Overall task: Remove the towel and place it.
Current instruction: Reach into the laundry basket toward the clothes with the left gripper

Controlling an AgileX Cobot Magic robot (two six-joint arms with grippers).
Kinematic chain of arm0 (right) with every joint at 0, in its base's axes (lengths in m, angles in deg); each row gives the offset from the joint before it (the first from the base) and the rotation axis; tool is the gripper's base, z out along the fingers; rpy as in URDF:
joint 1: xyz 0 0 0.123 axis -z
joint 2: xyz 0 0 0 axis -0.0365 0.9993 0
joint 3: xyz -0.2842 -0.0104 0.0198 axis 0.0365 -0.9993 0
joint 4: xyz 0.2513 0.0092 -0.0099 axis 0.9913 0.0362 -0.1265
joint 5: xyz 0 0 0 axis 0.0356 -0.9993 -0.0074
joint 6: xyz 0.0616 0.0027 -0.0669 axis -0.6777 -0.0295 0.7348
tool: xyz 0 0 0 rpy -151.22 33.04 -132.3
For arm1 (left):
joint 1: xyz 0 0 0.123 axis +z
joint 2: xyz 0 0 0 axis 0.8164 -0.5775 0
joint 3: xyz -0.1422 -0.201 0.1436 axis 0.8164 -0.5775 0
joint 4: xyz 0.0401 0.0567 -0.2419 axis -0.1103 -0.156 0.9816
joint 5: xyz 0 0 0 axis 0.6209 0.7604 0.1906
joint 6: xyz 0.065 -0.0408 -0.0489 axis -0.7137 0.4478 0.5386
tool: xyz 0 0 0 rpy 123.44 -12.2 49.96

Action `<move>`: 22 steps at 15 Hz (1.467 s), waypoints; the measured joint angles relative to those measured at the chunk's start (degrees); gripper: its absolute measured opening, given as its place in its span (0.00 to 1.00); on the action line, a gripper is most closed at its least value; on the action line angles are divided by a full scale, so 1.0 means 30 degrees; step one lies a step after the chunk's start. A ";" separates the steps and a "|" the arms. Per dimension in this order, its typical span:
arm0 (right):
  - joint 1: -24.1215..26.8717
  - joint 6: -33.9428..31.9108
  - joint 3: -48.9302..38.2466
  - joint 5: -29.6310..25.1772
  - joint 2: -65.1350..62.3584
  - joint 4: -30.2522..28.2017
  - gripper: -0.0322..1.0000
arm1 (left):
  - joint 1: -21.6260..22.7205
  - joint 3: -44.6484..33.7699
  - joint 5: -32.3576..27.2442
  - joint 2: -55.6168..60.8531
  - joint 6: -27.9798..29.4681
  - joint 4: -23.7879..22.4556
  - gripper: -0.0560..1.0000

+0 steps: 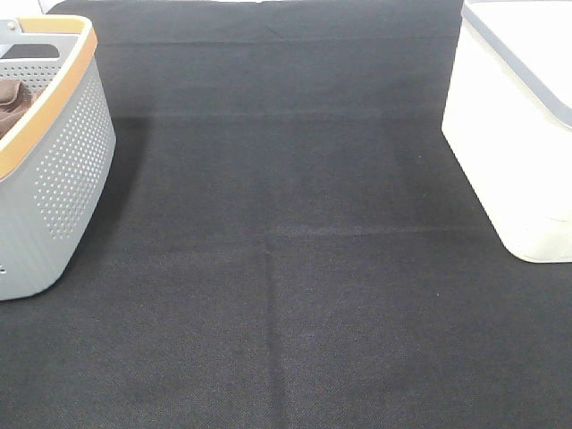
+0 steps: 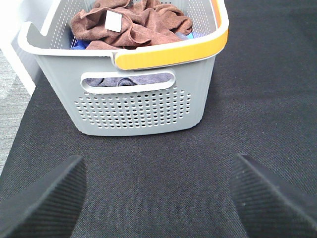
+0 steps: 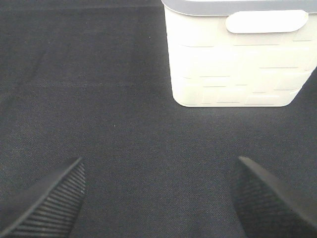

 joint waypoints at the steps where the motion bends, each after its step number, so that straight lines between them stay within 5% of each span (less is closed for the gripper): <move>1: 0.0000 0.0000 0.0000 0.0000 0.0000 0.0000 0.77 | 0.0000 0.0000 0.0000 0.0000 0.0000 0.0000 0.78; 22: 0.0000 0.0000 0.0000 0.0000 0.0000 0.0000 0.76 | 0.0000 0.0000 0.0000 0.0000 0.0000 0.0000 0.78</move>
